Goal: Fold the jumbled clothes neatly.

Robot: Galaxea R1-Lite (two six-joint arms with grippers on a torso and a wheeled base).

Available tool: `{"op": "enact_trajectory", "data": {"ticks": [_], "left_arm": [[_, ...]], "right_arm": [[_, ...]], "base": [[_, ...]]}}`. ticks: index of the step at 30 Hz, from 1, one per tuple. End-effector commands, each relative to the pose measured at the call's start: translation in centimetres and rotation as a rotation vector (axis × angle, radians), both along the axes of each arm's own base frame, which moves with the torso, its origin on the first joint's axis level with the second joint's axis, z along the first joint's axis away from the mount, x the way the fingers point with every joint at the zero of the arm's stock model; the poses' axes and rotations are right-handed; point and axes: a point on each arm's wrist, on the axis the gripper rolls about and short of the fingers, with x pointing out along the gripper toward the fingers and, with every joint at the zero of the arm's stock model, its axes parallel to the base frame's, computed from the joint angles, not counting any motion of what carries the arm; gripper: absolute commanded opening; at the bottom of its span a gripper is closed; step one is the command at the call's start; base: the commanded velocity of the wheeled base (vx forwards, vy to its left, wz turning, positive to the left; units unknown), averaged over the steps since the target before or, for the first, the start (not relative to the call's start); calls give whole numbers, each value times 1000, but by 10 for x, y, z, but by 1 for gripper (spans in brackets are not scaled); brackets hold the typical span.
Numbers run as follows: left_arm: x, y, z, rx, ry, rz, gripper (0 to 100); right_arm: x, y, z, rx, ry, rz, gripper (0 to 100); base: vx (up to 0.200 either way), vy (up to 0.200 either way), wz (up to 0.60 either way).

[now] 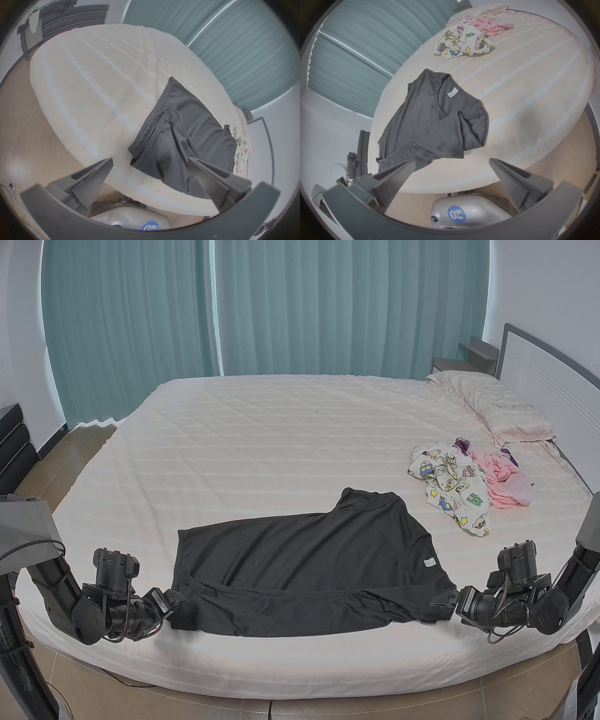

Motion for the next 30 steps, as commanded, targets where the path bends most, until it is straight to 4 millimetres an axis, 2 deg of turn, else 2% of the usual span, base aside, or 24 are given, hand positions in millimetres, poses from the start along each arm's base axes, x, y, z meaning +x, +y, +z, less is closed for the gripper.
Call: {"op": "enact_trajectory", "data": {"ticks": [1,10,13,14,19,23,26,30], "left_arm": [[0,0,2,1,-24,8,100],[-2,0,1,3,-18,4,100],[-13,0,-2,7,11,-32,100],[-20,1,-5,12,32,-93,100],[-31,8,-9,-56,28,-198,100],[-32,12,-14,-20,3,-240,100],[-34,20,-29,47,6,-286,100],[-36,23,-36,69,-4,-303,100]], "right_arm": [[-1,2,1,-2,-2,9,100],[-5,1,2,-10,-5,10,100],[-5,1,2,-10,-5,11,100],[-6,1,1,-12,-1,12,100],[-8,1,1,-16,4,17,100],[-9,3,1,-16,2,26,100],[-11,4,1,-17,3,34,100],[-11,5,1,-17,3,37,100]], "base": [[200,0,0],[200,0,0],[0,0,0],[0,0,0],[0,0,0],[0,0,0],[0,0,0],[0,0,0]]}}
